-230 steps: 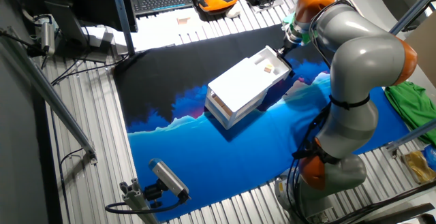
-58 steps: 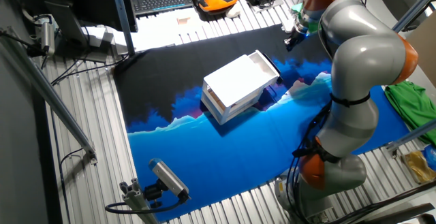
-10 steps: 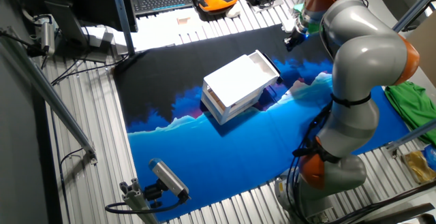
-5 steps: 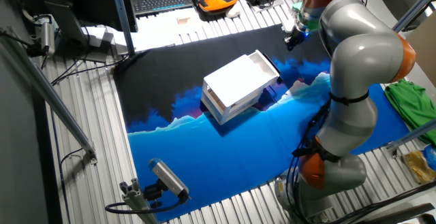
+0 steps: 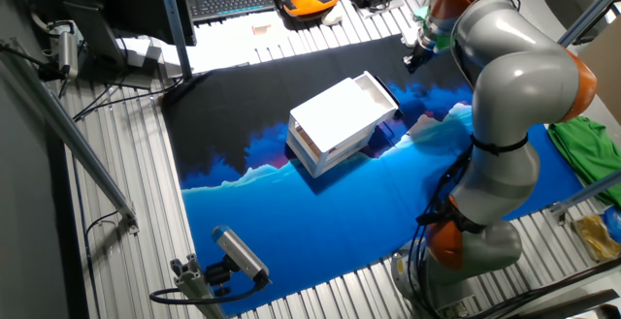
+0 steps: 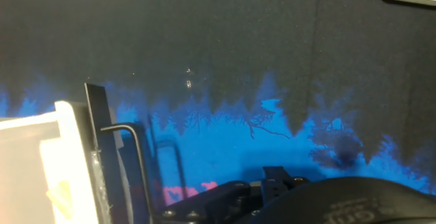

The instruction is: Grasp the handle and close the drawer

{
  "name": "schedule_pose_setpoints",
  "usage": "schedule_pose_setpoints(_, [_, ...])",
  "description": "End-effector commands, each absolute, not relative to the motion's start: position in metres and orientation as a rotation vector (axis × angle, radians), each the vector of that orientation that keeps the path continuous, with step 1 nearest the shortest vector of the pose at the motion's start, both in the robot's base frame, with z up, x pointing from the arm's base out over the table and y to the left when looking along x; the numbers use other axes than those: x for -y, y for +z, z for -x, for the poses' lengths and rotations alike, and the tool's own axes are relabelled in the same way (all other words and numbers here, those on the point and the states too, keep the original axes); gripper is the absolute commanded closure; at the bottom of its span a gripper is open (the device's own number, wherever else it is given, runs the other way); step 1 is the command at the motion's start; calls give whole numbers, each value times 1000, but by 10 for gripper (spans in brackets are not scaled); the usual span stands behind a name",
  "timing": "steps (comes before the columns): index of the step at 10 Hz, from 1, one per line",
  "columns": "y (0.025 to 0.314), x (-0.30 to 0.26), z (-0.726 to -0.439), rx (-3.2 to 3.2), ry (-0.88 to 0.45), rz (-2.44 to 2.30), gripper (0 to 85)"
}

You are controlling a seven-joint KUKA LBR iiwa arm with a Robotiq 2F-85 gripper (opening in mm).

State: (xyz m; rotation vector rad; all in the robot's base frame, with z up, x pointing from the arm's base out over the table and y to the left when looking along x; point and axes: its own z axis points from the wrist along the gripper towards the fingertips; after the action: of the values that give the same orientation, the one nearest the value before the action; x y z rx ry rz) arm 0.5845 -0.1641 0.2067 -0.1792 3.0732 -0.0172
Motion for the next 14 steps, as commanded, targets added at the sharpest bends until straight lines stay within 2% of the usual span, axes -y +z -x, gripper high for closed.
schedule_pose_setpoints(1, [206,164,-584,-3079,-21,173,850])
schedule_pose_setpoints(3, [206,164,-584,-3100,46,195,850])
schedule_pose_setpoints(6, [206,164,-585,-3117,59,417,850])
schedule_pose_setpoints(9, [206,160,-584,-3090,24,296,850])
schedule_pose_setpoints(14, [203,144,-579,-3039,64,221,850])
